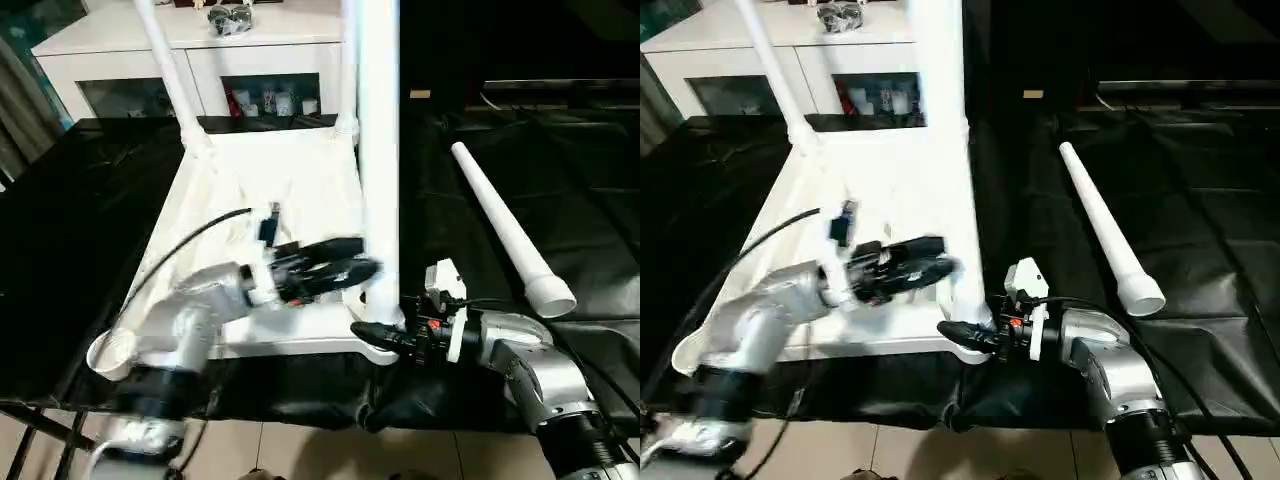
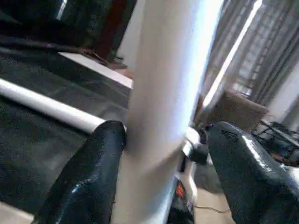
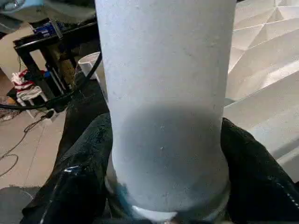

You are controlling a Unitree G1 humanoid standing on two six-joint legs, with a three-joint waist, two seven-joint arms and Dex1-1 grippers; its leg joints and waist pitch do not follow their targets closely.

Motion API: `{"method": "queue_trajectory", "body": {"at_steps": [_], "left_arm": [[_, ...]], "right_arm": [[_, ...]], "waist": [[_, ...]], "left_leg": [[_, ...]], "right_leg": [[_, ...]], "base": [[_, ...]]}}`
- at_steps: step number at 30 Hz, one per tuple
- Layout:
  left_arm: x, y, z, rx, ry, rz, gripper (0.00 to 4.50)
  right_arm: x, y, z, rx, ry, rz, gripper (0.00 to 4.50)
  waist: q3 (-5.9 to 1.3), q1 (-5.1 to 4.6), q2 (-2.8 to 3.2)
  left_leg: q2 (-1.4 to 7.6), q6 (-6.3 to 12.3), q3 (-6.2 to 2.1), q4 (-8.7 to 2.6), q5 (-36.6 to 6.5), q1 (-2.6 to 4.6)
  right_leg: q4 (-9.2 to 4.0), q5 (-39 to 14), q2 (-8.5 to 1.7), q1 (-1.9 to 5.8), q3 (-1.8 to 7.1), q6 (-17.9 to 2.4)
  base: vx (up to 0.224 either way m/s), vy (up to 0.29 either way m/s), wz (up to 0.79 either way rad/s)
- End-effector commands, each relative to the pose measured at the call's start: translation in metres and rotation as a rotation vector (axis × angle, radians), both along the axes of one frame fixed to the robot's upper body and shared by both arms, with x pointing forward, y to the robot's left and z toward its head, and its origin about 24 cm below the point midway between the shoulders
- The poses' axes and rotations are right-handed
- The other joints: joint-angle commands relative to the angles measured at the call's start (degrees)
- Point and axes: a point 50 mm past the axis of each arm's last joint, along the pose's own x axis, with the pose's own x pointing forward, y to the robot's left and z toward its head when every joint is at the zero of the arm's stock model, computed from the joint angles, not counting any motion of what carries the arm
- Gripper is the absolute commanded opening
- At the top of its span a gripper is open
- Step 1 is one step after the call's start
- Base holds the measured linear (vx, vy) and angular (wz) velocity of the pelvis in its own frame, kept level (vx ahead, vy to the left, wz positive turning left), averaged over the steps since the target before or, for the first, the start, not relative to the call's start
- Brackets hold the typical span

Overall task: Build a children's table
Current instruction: Insert table leg to table base

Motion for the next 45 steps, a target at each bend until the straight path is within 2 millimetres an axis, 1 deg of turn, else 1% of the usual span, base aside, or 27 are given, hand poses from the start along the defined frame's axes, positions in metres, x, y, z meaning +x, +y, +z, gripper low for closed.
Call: {"method": "queue_trajectory", "body": {"at_steps": [1,2,6,7,10,11,12,13,15,17,18,19,24,27,28,30,31,32,33,36,37,38,40,41,42,44,45], "left_arm": [[0.006,0.001,0.003,0.017,-0.024,0.044,3.09],[0.009,-0.002,0.007,-0.006,-0.025,0.056,3.09],[0.008,-0.006,0.013,-0.032,-0.036,0.027,3.09],[0.007,-0.007,0.014,-0.032,-0.037,0.021,2.80],[0.005,-0.009,0.013,-0.017,-0.053,0.003,2.67],[0.005,-0.009,0.013,-0.017,-0.053,0.002,2.53],[0.005,-0.009,0.013,-0.018,-0.053,-0.001,2.53],[0.004,-0.009,0.013,-0.020,-0.052,-0.004,2.28],[0.004,-0.011,0.014,-0.024,-0.054,-0.004,2.22],[0.003,-0.013,0.015,-0.022,-0.059,-0.011,2.04],[0.003,-0.014,0.015,-0.018,-0.062,-0.013,1.99],[0.002,-0.016,0.015,-0.004,-0.069,-0.014,1.99],[0.000,-0.019,0.015,0.020,-0.095,-0.033,1.95],[-0.002,-0.022,0.015,0.042,-0.116,-0.043,1.93],[-0.003,-0.023,0.015,0.053,-0.128,-0.046,1.93],[-0.004,-0.024,0.015,0.065,-0.140,-0.048,1.93],[-0.004,-0.024,0.015,0.068,-0.143,-0.048,1.91],[-0.005,-0.025,0.015,0.081,-0.157,-0.052,1.91],[-0.005,-0.026,0.015,0.087,-0.163,-0.054,1.90],[-0.006,-0.027,0.016,0.107,-0.182,-0.061,1.89],[-0.006,-0.027,0.016,0.109,-0.184,-0.061,1.89],[-0.007,-0.027,0.016,0.116,-0.192,-0.064,1.89],[-0.007,-0.027,0.016,0.117,-0.193,-0.064,1.89],[-0.008,-0.027,0.016,0.122,-0.199,-0.065,1.89],[-0.008,-0.027,0.016,0.122,-0.199,-0.065,1.88],[-0.009,-0.029,0.015,0.151,-0.223,-0.067,1.88],[-0.010,-0.029,0.015,0.159,-0.227,-0.069,1.88]], "right_arm": [[-0.003,0.005,-0.006,-0.021,0.024,0.026,2.74],[-0.004,0.005,-0.006,-0.022,0.024,0.026,2.74],[-0.004,0.005,-0.006,-0.025,0.023,0.026,2.74],[-0.004,0.005,-0.006,-0.026,0.022,0.025,2.74],[-0.004,0.005,-0.006,-0.027,0.022,0.026,2.74],[-0.004,0.005,-0.006,-0.027,0.022,0.026,2.74],[-0.004,0.005,-0.006,-0.028,0.021,0.026,2.74],[-0.004,0.005,-0.006,-0.027,0.021,0.026,2.74],[-0.003,0.005,-0.006,-0.028,0.021,0.026,2.74],[-0.003,0.005,-0.006,-0.029,0.023,0.027,2.74],[-0.003,0.005,-0.006,-0.029,0.023,0.027,2.74],[-0.003,0.005,-0.005,-0.029,0.022,0.027,2.74],[-0.002,0.003,-0.005,-0.040,0.004,0.014,2.73],[0.000,0.003,-0.005,-0.052,-0.014,-0.012,2.73],[0.002,0.002,-0.004,-0.054,-0.020,-0.024,2.73],[0.004,0.002,-0.003,-0.042,-0.017,-0.044,2.73],[0.004,0.001,-0.002,-0.036,-0.015,-0.050,3.29],[0.006,0.001,0.001,-0.019,-0.018,-0.070,3.29],[0.006,0.000,0.003,-0.017,-0.024,-0.075,3.43],[0.007,-0.002,0.010,0.000,-0.057,-0.097,3.71],[0.008,-0.002,0.012,0.000,-0.064,-0.100,3.71],[0.008,-0.004,0.017,0.010,-0.080,-0.113,3.88],[0.008,-0.005,0.018,0.015,-0.078,-0.114,3.93],[0.009,-0.007,0.022,0.016,-0.090,-0.119,4.05],[0.009,-0.007,0.022,0.016,-0.090,-0.119,4.18],[0.009,-0.012,0.030,0.006,-0.125,-0.133,4.26],[0.009,-0.013,0.031,0.001,-0.131,-0.133,4.26]], "waist": [[-2.75,0.10,-0.84],[-2.81,0.13,-0.61],[-2.91,0.17,-0.69],[-2.94,0.13,-0.70],[-2.94,0.17,-0.73],[-2.92,0.21,-0.70],[-2.88,0.19,-0.67],[-2.89,0.16,-0.81],[-2.83,0.14,-0.77],[-2.84,0.15,-0.76],[-2.83,0.14,-0.93],[-2.80,0.18,-0.75],[-2.85,0.09,-0.83],[-2.78,0.04,-0.81],[-2.72,-0.03,-0.94],[-2.68,-0.06,-0.88],[-2.67,-0.15,-0.91],[-2.67,-0.16,-0.97],[-2.64,-0.18,-1.12],[-2.62,-0.10,-0.96],[-2.73,0.00,-0.99],[-2.72,0.03,-0.91],[-2.83,0.06,-0.79],[-2.90,0.12,-0.79],[-2.91,0.11,-0.60],[-3.19,0.24,-0.77],[-3.19,0.24,-0.77]], "left_leg": [[2.41,1.99,-1.74,-4.71,-21.5,0.82],[2.42,2.10,-1.69,-4.66,-21.1,0.90],[2.52,2.45,-1.72,-4.76,-20.3,0.68],[2.54,2.62,-1.71,-4.76,-20.2,0.63],[2.56,2.82,-1.60,-4.72,-20.0,0.69],[2.56,2.82,-1.59,-4.72,-20.0,0.70],[2.57,2.81,-1.62,-4.76,-20.1,0.66],[2.59,2.72,-1.60,-4.75,-20.4,0.73],[2.54,2.63,-1.61,-4.74,-20.6,0.74],[2.54,2.64,-1.60,-4.71,-20.5,0.80],[2.57,2.66,-1.59,-4.73,-20.5,0.82],[2.61,2.62,-1.65,-4.77,-20.5,0.79],[2.64,2.66,-1.64,-4.81,-20.3,0.72],[2.58,2.60,-1.60,-4.78,-20.6,0.82],[2.57,2.57,-1.64,-4.81,-20.9,0.76],[2.58,2.40,-1.73,-4.84,-21.3,0.82],[2.57,2.33,-1.76,-4.87,-21.5,0.78],[2.55,2.31,-1.77,-4.85,-21.8,0.86],[2.60,2.25,-1.82,-4.87,-21.6,0.86],[2.61,2.12,-1.76,-4.86,-22.0,1.13],[2.69,2.03,-1.82,-4.95,-21.6,0.97],[2.72,2.01,-1.79,-5.04,-21.3,0.92],[2.80,2.02,-1.80,-5.10,-21.1,0.95],[2.78,2.06,-1.70,-5.06,-21.0,1.05],[2.79,2.09,-1.71,-5.09,-20.8,1.04],[2.83,2.77,-1.62,-5.00,-18.2,0.80],[2.83,2.77,-1.62,-5.00,-18.2,0.80]], "right_leg": [[-5.77,-29.0,-2.93,2.33,1.84,-8.9],[-5.82,-28.9,-2.87,2.22,1.83,-8.7],[-5.62,-27.0,-2.79,2.44,1.79,-9.4],[-5.49,-26.0,-2.75,2.48,1.80,-9.7],[-5.41,-24.9,-2.74,2.50,1.83,-10.5],[-5.39,-25.0,-2.77,2.50,1.82,-10.5],[-5.39,-25.2,-2.76,2.52,1.81,-10.5],[-5.45,-25.6,-2.77,2.47,1.82,-10.4],[-5.52,-26.5,-2.81,2.44,1.83,-10.1],[-5.64,-27.0,-2.84,2.39,1.87,-9.8],[-5.65,-27.0,-2.80,2.34,1.87,-9.8],[-5.63,-27.1,-2.85,2.35,1.89,-9.8],[-5.52,-25.9,-2.83,2.45,1.90,-10.0],[-5.70,-27.1,-2.83,2.33,1.90,-9.7],[-5.78,-27.9,-2.85,2.35,1.88,-9.4],[-5.88,-28.9,-2.88,2.27,1.87,-8.9],[-5.88,-29.2,-2.86,2.28,1.85,-8.8],[-5.95,-29.8,-2.88,2.20,1.85,-8.6],[-5.99,-30.2,-2.94,2.18,1.88,-8.4],[-6.16,-30.6,-2.84,1.90,1.90,-8.2],[-5.95,-29.7,-2.87,2.08,1.95,-8.2],[-5.95,-28.6,-2.77,2.11,1.96,-8.2],[-5.70,-26.8,-2.76,2.15,2.00,-8.7],[-5.66,-25.7,-2.75,2.18,2.02,-9.2],[-5.58,-25.0,-2.74,2.25,2.03,-9.4],[-5.17,-20.1,-2.74,2.67,2.05,-10.8],[-5.17,-20.1,-2.74,2.67,2.05,-10.8]], "base": [[0.000,0.000,0.00],[0.000,0.000,0.00],[0.000,0.000,0.00],[0.000,0.000,0.00],[0.000,0.000,0.00],[0.000,0.000,0.00],[0.000,0.000,0.00],[0.000,0.000,0.00],[0.000,0.000,0.00],[0.000,0.000,0.00],[0.000,0.000,0.00],[0.000,0.000,0.00],[0.000,0.000,0.00],[0.000,0.000,0.00],[0.000,0.000,0.00],[0.000,0.000,0.00],[0.000,0.000,0.00],[0.000,0.000,0.00],[0.000,0.000,0.00],[0.000,0.000,0.00],[0.000,0.000,0.00],[0.000,0.000,0.00],[0.000,0.000,0.00],[0.000,0.000,0.00],[0.000,0.000,0.00],[0.000,0.000,0.00],[0.000,0.000,0.00]]}}
